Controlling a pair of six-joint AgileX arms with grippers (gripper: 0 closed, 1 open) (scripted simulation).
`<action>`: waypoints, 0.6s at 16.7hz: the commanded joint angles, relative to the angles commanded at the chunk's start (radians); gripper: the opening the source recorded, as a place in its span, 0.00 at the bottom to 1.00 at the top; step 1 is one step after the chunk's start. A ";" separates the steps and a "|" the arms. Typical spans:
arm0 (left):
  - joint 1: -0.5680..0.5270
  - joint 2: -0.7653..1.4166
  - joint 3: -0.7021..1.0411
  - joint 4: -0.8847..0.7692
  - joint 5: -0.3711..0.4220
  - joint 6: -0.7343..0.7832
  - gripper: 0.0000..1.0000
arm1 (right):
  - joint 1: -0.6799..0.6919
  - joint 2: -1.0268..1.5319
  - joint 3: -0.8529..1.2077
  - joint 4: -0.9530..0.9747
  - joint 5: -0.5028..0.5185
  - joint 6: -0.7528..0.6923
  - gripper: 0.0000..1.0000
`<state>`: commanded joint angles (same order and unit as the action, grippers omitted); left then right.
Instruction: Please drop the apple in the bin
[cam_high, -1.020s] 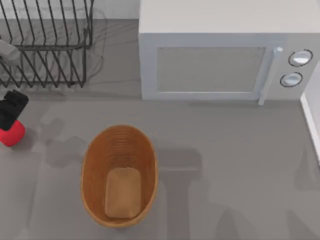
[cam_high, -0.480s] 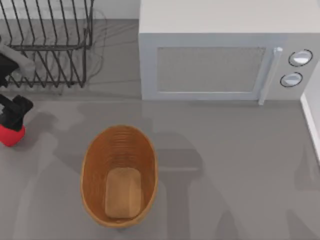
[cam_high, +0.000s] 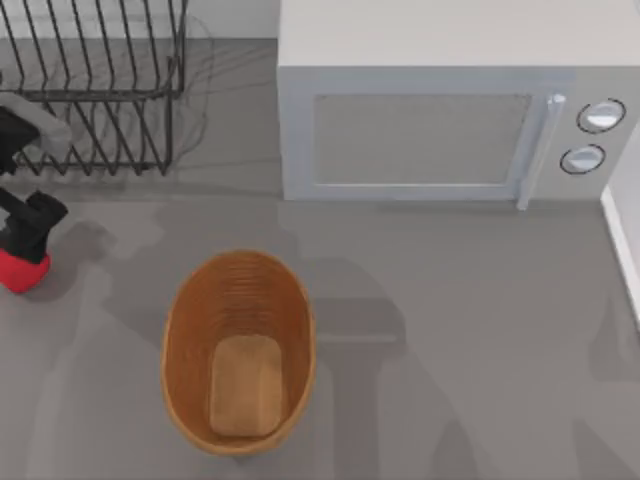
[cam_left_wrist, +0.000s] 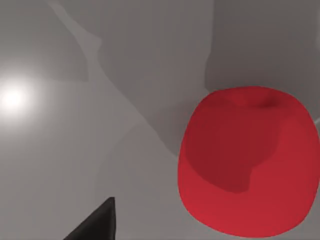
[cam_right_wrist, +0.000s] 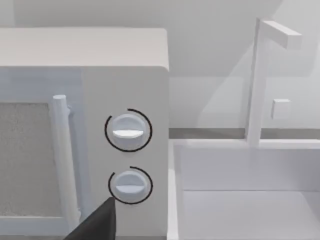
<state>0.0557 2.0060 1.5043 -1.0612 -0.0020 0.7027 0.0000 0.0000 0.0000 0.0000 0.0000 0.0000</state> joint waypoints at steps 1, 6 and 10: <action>0.001 0.007 -0.010 0.013 0.000 0.000 1.00 | 0.000 0.000 0.000 0.000 0.000 0.000 1.00; 0.005 0.078 -0.107 0.192 0.001 0.003 1.00 | 0.000 0.000 0.000 0.000 0.000 0.000 1.00; 0.006 0.102 -0.139 0.240 0.001 0.005 1.00 | 0.000 0.000 0.000 0.000 0.000 0.000 1.00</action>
<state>0.0612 2.1077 1.3651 -0.8210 -0.0012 0.7074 0.0000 0.0000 0.0000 0.0000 0.0000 0.0000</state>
